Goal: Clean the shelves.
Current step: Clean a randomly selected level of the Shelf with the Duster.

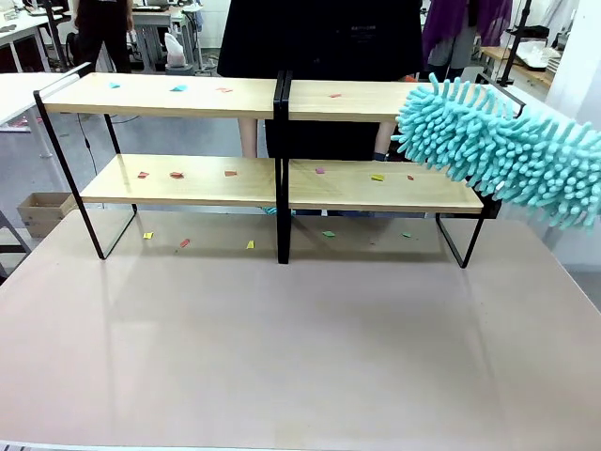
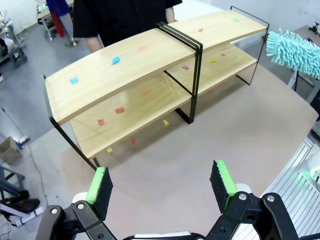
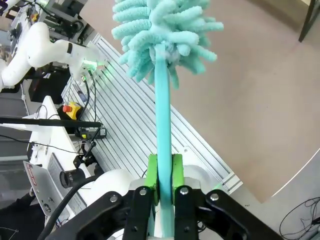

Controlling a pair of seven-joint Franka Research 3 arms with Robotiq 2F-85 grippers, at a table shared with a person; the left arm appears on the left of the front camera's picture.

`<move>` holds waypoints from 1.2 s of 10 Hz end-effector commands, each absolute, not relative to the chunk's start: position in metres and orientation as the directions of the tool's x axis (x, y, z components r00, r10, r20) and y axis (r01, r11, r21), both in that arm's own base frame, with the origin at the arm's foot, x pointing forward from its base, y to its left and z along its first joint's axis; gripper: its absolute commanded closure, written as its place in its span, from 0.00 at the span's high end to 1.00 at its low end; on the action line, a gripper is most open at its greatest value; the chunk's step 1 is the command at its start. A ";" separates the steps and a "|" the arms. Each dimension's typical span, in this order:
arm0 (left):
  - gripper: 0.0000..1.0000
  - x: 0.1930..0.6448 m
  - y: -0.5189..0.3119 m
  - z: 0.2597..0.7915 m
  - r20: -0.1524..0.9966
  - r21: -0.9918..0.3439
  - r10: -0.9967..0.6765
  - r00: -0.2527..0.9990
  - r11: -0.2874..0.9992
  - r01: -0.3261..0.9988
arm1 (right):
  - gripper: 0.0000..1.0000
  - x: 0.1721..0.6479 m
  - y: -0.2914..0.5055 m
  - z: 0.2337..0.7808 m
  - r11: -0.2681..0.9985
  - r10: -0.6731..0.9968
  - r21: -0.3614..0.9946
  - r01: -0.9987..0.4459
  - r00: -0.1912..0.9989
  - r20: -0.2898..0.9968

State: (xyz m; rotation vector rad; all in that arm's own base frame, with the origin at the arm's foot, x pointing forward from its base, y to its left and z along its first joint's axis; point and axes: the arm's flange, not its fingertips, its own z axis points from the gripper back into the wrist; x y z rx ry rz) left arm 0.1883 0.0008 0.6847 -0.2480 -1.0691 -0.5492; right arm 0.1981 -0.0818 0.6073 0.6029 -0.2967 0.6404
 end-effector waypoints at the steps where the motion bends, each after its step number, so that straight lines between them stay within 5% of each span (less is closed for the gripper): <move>1: 1.00 0.189 0.001 0.685 0.881 0.070 -0.305 0.363 0.840 0.538 | 0.00 0.198 -0.080 0.614 0.648 0.458 0.444 -0.619 0.782 0.423; 10: 1.00 0.189 0.001 0.685 0.881 0.070 -0.305 0.363 0.840 0.538 | 0.00 0.198 -0.080 0.614 0.648 0.458 0.444 -0.619 0.782 0.423; 11: 1.00 0.189 0.001 0.685 0.881 0.070 -0.305 0.363 0.840 0.538 | 0.13 0.198 -0.082 0.607 0.641 0.469 0.432 -0.635 0.769 0.435; 12: 1.00 0.189 0.001 0.685 0.881 0.070 -0.305 0.363 0.840 0.538 | 0.13 0.229 -0.047 0.642 0.725 0.493 0.319 -0.610 0.784 0.378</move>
